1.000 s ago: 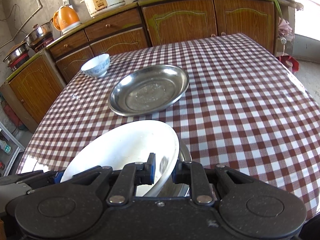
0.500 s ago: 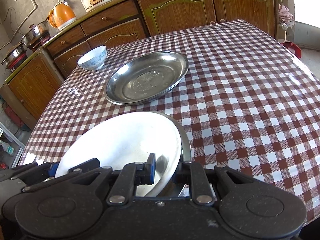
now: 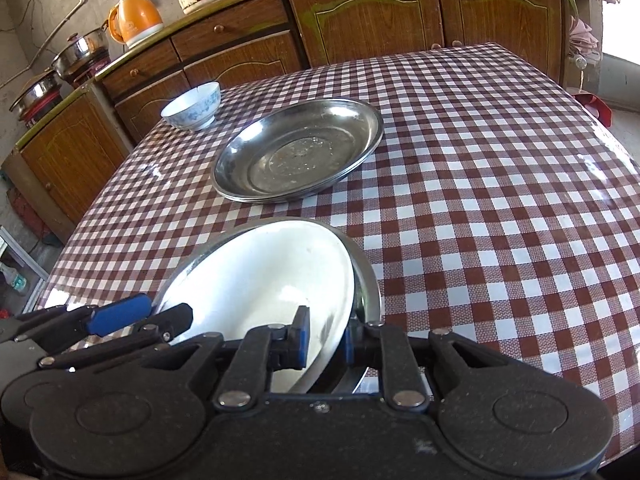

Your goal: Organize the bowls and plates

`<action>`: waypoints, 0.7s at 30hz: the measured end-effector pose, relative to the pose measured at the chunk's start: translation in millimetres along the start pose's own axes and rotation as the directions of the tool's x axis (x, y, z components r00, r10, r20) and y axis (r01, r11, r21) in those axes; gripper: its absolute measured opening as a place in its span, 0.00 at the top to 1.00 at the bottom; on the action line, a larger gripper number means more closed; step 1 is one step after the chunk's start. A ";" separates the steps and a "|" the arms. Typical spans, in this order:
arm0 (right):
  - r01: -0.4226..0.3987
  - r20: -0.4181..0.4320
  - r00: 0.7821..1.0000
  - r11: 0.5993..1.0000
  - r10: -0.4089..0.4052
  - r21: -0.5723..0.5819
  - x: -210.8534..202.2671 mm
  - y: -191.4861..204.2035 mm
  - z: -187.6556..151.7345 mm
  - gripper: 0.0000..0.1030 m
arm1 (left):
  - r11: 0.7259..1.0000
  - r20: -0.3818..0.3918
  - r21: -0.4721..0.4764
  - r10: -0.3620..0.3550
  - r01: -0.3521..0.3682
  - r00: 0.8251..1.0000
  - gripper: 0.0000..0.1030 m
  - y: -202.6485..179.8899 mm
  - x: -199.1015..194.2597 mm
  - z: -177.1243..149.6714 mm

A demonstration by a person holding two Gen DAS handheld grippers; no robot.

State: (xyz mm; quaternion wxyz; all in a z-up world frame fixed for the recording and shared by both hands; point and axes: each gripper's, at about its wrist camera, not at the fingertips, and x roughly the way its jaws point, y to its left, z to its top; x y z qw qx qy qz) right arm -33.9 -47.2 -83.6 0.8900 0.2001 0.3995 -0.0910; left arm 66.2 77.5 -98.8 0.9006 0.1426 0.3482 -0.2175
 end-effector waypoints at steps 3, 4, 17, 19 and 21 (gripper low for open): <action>0.001 -0.004 1.000 1.000 -0.002 -0.018 -1.5 0.9 0.4 0.81 | 1.000 -0.012 -0.024 -0.005 0.005 1.000 0.65 3.9 1.2 0.2; 0.003 -0.005 1.000 1.000 -0.003 -0.020 -2.9 1.1 0.8 0.81 | 0.999 -0.015 -0.035 -0.006 0.005 1.000 0.65 5.9 1.3 0.2; 0.050 0.050 0.998 0.993 -0.045 -0.109 -37.0 -2.6 15.0 0.35 | 0.995 0.001 -0.104 -0.015 0.015 1.000 0.62 17.8 -4.3 6.2; 0.087 0.070 0.994 0.992 -0.080 -0.097 -39.8 -7.6 16.1 0.36 | 0.994 0.003 -0.112 -0.016 0.016 1.000 0.61 18.5 -5.0 6.4; 0.127 0.092 0.989 0.989 -0.119 -0.081 -41.5 -11.5 16.1 0.37 | 0.993 0.004 -0.115 -0.018 0.018 1.000 0.60 18.6 -5.6 5.6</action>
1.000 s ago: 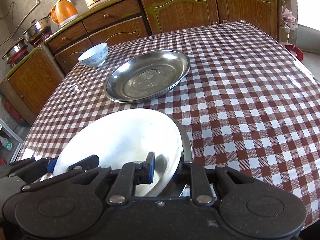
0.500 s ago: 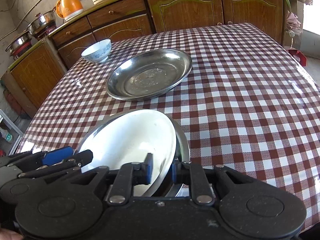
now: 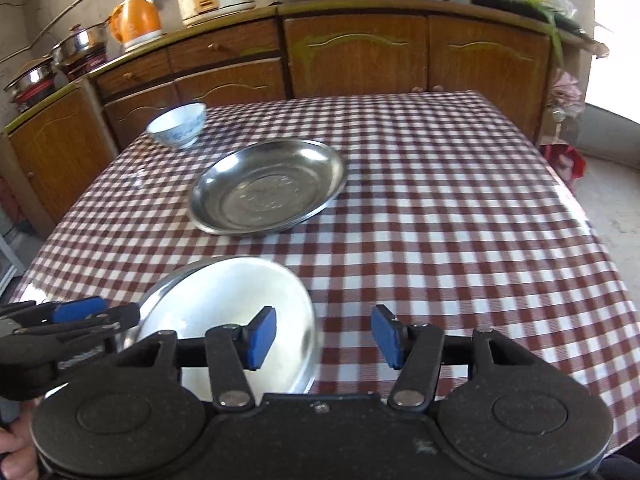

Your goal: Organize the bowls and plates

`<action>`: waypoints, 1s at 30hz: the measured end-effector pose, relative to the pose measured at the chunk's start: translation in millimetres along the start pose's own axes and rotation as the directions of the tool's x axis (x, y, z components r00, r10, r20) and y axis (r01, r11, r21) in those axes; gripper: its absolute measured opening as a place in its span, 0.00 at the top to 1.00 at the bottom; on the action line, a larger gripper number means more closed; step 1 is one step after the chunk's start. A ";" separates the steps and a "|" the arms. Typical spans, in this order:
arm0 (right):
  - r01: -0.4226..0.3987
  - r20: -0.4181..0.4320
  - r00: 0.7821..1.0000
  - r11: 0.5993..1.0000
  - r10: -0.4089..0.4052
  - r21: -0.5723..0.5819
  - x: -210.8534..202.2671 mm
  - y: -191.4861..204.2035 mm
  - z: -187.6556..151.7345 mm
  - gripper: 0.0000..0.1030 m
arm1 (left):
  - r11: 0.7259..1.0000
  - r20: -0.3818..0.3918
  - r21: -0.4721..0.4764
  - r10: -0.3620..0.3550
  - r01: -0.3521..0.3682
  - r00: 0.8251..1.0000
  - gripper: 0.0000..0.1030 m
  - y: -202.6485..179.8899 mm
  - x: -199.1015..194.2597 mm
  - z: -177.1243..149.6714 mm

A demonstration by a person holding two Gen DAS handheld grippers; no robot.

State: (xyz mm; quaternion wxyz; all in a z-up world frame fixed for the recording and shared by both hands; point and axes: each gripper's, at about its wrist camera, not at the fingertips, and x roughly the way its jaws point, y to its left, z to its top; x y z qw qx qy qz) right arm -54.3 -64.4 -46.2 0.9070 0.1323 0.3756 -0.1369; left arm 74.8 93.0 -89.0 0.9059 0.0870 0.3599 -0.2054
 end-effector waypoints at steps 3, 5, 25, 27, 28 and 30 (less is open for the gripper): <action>0.021 0.007 1.000 0.999 -0.021 0.026 0.0 -5.1 -0.3 0.38 | 1.000 0.002 -0.002 0.001 -0.001 1.000 0.60 0.3 -1.5 -0.4; 0.050 -0.007 0.999 0.999 -0.050 0.017 6.4 -3.9 -3.4 0.38 | 1.000 0.004 -0.004 0.001 -0.001 1.000 0.60 0.0 -2.0 -0.2; -0.059 0.014 0.998 0.997 0.060 -0.044 2.4 28.5 10.6 0.44 | 0.998 -0.002 -0.060 0.024 -0.024 1.000 0.45 18.6 -13.6 17.0; -0.076 0.018 0.997 0.996 0.077 -0.052 1.6 34.0 15.8 0.44 | 0.997 -0.001 -0.075 0.033 -0.033 0.999 0.43 23.8 -15.4 22.7; -0.081 0.023 0.996 0.995 0.082 -0.056 1.0 36.5 18.9 0.44 | 0.996 0.002 -0.079 0.040 -0.039 0.999 0.42 26.1 -16.7 24.8; -0.094 0.028 0.995 0.994 0.096 -0.060 0.2 41.0 25.2 0.44 | 0.995 0.008 -0.088 0.056 -0.055 0.998 0.39 32.0 -19.0 29.7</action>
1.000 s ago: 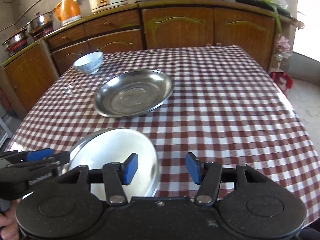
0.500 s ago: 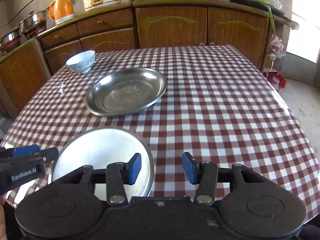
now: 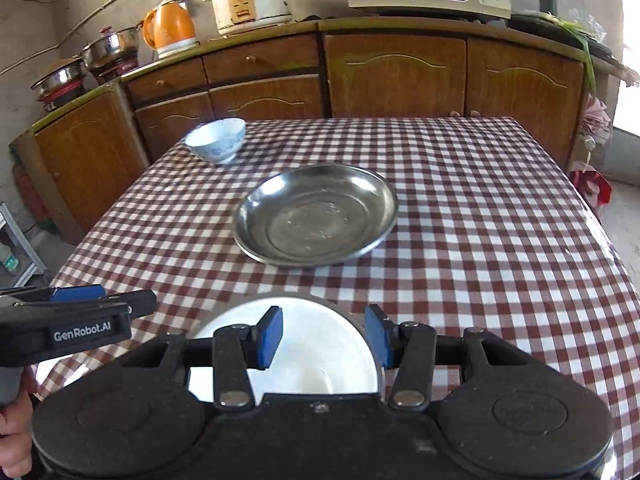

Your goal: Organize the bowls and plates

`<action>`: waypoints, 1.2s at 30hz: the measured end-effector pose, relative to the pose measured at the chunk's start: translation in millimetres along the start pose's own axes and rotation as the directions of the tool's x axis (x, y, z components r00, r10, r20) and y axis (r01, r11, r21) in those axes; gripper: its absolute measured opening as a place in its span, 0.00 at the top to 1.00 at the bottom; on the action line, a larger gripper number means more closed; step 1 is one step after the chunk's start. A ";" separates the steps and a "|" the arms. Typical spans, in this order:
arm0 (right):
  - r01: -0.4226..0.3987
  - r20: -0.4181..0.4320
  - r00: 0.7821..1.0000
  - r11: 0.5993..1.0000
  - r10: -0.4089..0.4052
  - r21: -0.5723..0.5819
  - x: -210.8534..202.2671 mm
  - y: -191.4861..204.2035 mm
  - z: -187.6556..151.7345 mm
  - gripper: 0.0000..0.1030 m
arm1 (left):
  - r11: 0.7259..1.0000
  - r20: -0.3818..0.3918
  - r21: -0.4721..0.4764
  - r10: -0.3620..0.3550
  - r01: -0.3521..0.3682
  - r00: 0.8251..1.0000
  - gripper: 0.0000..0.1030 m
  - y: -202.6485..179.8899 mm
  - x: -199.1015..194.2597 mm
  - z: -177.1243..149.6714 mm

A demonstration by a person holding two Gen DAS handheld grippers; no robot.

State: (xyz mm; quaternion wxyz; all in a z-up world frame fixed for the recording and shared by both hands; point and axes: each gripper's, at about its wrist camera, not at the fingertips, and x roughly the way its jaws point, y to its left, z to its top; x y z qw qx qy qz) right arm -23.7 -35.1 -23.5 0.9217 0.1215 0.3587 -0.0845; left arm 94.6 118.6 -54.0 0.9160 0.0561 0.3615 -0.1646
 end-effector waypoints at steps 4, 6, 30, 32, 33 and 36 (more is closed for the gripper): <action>-0.024 0.012 1.000 1.000 0.024 -0.004 0.5 9.4 12.1 0.44 | 1.000 0.011 -0.021 0.019 -0.019 1.000 0.38 9.0 -3.2 9.1; -0.030 0.018 0.999 0.999 0.031 -0.015 1.1 14.8 17.8 0.43 | 0.999 0.017 -0.024 0.027 -0.027 0.999 0.38 12.1 -4.8 13.5; -0.096 0.062 0.993 0.992 0.101 -0.086 20.3 62.6 69.2 0.41 | 0.995 0.069 -0.058 0.081 -0.077 0.994 0.34 41.1 -8.8 52.8; -0.098 0.063 0.993 0.991 0.104 -0.089 22.9 66.2 72.6 0.41 | 0.995 0.069 -0.063 0.086 -0.081 0.994 0.34 43.2 -7.5 54.3; -0.100 0.064 0.992 0.991 0.106 -0.091 24.4 67.7 74.0 0.41 | 0.994 0.069 -0.066 0.087 -0.083 0.994 0.34 44.7 -6.7 54.9; -0.104 0.062 0.992 0.990 0.110 -0.099 29.6 73.1 78.0 0.41 | 0.993 0.072 -0.070 0.096 -0.091 0.993 0.34 47.8 -5.9 56.8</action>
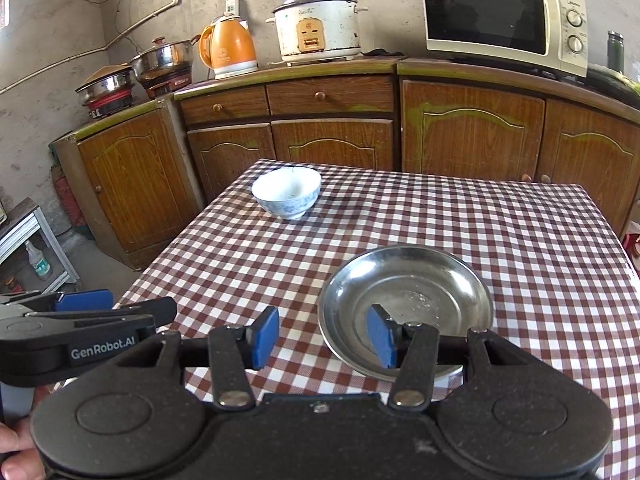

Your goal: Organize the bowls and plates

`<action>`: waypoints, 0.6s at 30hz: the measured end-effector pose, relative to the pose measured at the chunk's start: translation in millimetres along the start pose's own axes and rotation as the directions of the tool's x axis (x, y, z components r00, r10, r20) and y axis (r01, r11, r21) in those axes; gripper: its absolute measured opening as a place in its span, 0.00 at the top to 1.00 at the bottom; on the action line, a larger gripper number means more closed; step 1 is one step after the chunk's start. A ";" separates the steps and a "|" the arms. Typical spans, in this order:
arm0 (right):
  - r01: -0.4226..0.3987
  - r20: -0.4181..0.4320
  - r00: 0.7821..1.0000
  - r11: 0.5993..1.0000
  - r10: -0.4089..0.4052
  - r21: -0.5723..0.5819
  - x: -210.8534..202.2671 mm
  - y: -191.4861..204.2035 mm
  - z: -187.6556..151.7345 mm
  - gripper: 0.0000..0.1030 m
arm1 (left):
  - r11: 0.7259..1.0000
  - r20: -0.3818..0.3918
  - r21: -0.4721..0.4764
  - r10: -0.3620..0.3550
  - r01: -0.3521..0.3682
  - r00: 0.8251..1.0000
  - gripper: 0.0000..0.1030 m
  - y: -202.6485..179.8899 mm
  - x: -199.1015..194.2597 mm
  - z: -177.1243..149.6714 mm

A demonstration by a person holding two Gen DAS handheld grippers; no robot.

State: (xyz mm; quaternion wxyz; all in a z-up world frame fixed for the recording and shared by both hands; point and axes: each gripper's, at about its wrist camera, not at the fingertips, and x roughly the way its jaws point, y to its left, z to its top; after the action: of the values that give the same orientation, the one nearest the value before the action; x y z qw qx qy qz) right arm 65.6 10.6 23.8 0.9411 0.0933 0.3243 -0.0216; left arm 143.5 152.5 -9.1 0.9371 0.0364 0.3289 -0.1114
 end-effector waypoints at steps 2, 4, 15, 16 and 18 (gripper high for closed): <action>-0.003 -0.001 1.000 1.000 0.003 -0.002 3.9 2.3 2.1 0.41 | 1.000 0.001 0.000 0.004 -0.004 1.000 0.34 2.0 1.5 1.5; -0.006 -0.003 1.000 1.000 0.006 -0.004 7.6 4.6 4.0 0.41 | 1.000 0.000 -0.003 0.008 -0.008 1.000 0.34 4.7 3.3 3.4; -0.015 -0.005 1.000 1.000 0.014 -0.015 29.2 17.6 15.7 0.41 | 1.000 0.002 -0.012 0.024 -0.024 1.000 0.33 16.3 14.3 12.4; -0.014 -0.005 1.000 1.000 0.014 -0.015 31.6 18.9 17.0 0.41 | 1.000 0.001 -0.014 0.025 -0.025 1.000 0.33 17.1 15.6 13.2; -0.015 -0.006 1.000 1.000 0.015 -0.017 33.9 19.9 18.2 0.41 | 1.000 -0.001 -0.015 0.025 -0.025 1.000 0.33 18.7 18.4 14.6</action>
State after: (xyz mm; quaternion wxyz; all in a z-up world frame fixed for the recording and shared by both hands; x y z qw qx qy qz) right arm 105.4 27.3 20.2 0.9411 0.0876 0.3263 -0.0116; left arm 170.7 165.2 -9.3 0.9385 0.0335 0.3298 -0.0971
